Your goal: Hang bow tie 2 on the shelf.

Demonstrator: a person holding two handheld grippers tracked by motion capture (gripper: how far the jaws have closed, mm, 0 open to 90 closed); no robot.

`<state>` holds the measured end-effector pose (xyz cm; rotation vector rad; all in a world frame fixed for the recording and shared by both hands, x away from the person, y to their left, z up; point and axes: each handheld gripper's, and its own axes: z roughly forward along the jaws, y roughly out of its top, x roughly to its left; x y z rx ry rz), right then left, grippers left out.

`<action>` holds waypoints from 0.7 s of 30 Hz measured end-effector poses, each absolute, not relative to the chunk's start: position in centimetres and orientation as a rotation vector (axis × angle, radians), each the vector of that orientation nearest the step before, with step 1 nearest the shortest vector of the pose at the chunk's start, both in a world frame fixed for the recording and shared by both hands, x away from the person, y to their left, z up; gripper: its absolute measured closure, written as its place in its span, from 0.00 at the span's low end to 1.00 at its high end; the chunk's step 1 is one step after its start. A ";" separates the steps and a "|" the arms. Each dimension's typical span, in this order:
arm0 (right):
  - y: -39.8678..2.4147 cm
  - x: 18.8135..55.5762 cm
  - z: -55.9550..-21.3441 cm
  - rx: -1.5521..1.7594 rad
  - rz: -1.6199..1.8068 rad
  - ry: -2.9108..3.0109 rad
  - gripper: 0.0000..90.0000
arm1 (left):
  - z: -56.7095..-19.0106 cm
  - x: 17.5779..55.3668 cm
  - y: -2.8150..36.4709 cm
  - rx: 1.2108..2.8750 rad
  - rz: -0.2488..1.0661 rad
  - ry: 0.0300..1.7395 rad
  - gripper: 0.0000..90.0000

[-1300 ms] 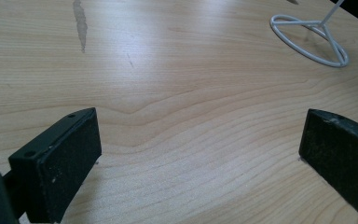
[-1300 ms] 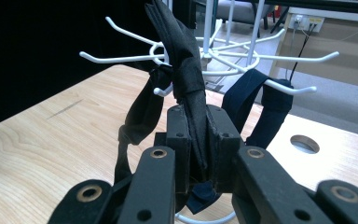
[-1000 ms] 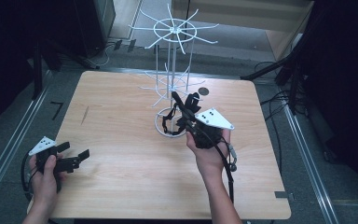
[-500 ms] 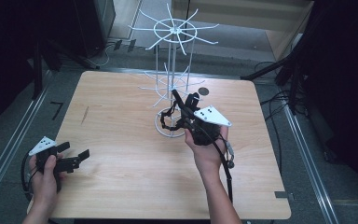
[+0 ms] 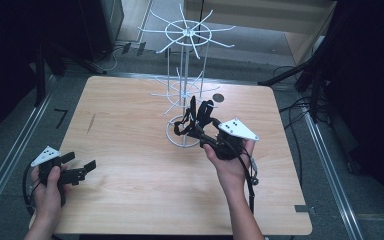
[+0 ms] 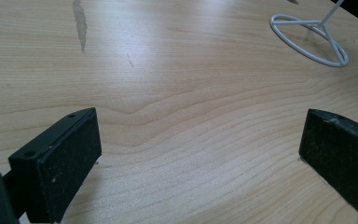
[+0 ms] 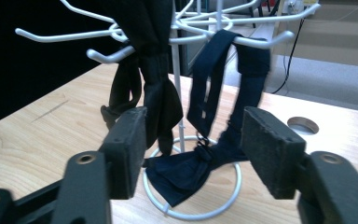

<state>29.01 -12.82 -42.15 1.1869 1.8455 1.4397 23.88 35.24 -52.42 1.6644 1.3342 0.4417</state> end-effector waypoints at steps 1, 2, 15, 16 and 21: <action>-12.8 29.0 -42.1 1.187 1.440 1.846 0.42 | -52.4 23.9 35.3 1.667 0.445 1.332 0.00; -13.0 28.9 -42.2 1.184 1.438 1.841 0.41 | -52.4 23.9 35.2 1.665 0.442 1.335 0.00; -15.4 27.9 -43.1 1.177 1.434 1.864 0.23 | -52.4 23.8 35.3 1.668 0.448 1.332 0.00; -15.4 27.9 -43.1 1.177 1.434 1.864 0.23 | -52.4 23.8 35.3 1.668 0.448 1.332 0.00; -16.9 27.5 -43.8 1.207 1.426 1.865 0.22 | -52.4 23.8 35.2 1.670 0.449 1.332 0.00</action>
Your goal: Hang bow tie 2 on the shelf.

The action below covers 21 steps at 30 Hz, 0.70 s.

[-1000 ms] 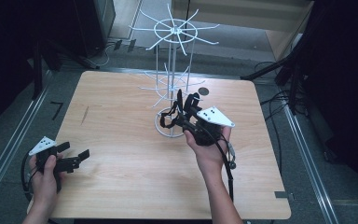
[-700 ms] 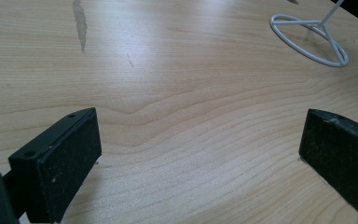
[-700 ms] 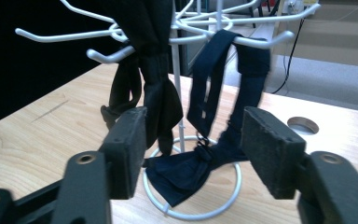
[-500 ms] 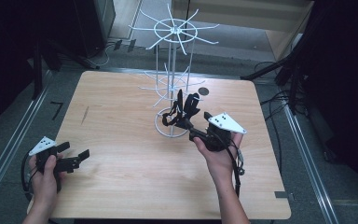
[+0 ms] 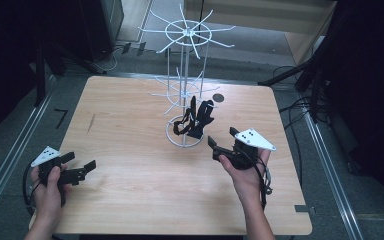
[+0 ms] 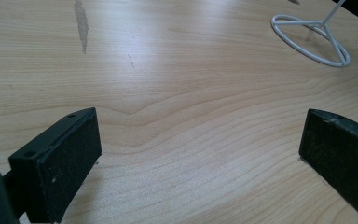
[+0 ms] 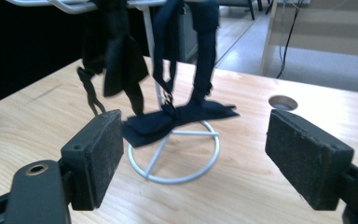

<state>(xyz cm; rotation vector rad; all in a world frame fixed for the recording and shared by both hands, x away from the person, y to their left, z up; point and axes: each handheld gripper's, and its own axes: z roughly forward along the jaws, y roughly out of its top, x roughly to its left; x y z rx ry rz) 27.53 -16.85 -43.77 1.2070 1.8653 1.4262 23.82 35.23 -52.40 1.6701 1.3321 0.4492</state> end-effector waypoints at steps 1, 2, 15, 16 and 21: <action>-16.9 27.5 -43.8 1.207 1.426 1.865 0.22 | -52.4 23.8 35.2 1.670 0.449 1.332 0.00; -17.1 27.5 -43.9 1.214 1.424 1.862 0.22 | -52.4 23.8 35.2 1.671 0.449 1.332 0.00; -20.0 26.7 -45.4 1.277 1.393 1.848 0.23 | -52.4 23.8 35.2 1.669 0.450 1.333 0.00; -20.2 26.6 -45.6 1.281 1.389 1.847 0.23 | -52.4 23.8 35.2 1.669 0.450 1.333 0.00; -21.5 26.3 -46.2 1.302 1.368 1.839 0.24 | -52.4 23.8 35.2 1.666 0.451 1.334 0.00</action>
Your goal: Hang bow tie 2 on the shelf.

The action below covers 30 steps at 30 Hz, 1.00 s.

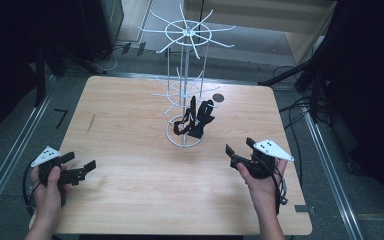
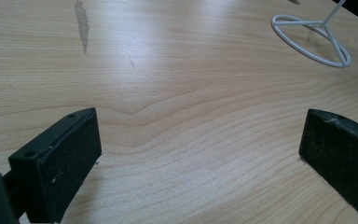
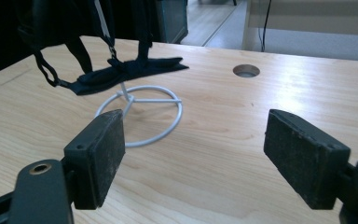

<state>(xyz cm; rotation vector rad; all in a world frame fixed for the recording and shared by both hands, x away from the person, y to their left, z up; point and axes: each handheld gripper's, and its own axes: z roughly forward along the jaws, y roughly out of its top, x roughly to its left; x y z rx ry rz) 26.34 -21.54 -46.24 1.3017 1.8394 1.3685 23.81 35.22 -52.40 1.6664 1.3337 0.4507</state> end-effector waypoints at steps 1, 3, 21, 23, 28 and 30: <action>-21.5 26.3 -46.2 1.302 1.368 1.839 0.24 | -52.4 23.8 35.2 1.666 0.451 1.334 0.00; -21.9 26.2 -46.5 1.305 1.363 1.840 0.24 | -52.4 23.8 35.2 1.666 0.451 1.333 0.00; -25.7 25.2 -49.3 1.379 1.308 1.830 0.23 | -52.4 23.8 35.2 1.667 0.452 1.334 0.00; -26.2 25.1 -49.7 1.388 1.297 1.826 0.23 | -52.4 23.8 35.2 1.667 0.453 1.333 0.00; -27.7 24.7 -50.6 1.417 1.288 1.817 0.23 | -52.4 23.8 35.2 1.668 0.451 1.334 0.00; -28.5 24.7 -51.1 1.439 1.286 1.804 0.23 | -52.4 23.8 35.2 1.667 0.454 1.333 0.00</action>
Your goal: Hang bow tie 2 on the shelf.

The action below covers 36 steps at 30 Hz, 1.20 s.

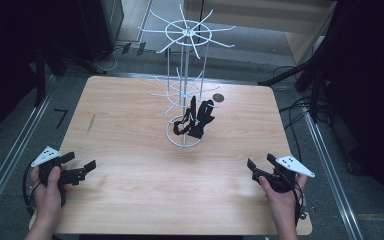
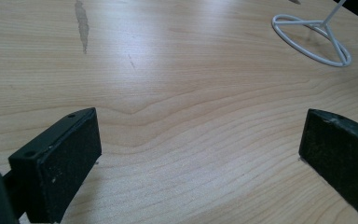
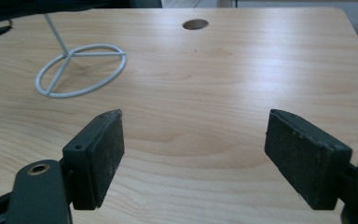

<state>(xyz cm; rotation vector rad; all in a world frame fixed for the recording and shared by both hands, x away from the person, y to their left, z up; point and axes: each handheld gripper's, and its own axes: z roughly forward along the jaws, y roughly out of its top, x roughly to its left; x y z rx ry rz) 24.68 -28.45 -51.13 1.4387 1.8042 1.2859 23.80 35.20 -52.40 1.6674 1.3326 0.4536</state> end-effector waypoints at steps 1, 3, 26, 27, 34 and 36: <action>-29.2 24.6 -51.6 1.467 1.282 1.795 0.23 | -52.4 23.8 35.2 1.666 0.452 1.334 0.00; -29.5 24.5 -51.8 1.472 1.284 1.792 0.23 | -52.4 23.8 35.2 1.666 0.452 1.335 0.00; -35.5 21.6 -54.2 1.584 1.225 1.736 0.22 | -52.4 23.8 35.2 1.665 0.461 1.336 0.00; -35.9 21.3 -54.3 1.594 1.214 1.732 0.22 | -52.4 23.7 35.2 1.664 0.459 1.337 0.00; -37.1 20.4 -54.4 1.636 1.229 1.692 0.22 | -52.4 23.8 35.2 1.665 0.457 1.336 0.00; -37.1 20.1 -54.7 1.598 1.188 1.746 0.22 | -52.4 23.8 35.3 1.658 0.456 1.340 0.00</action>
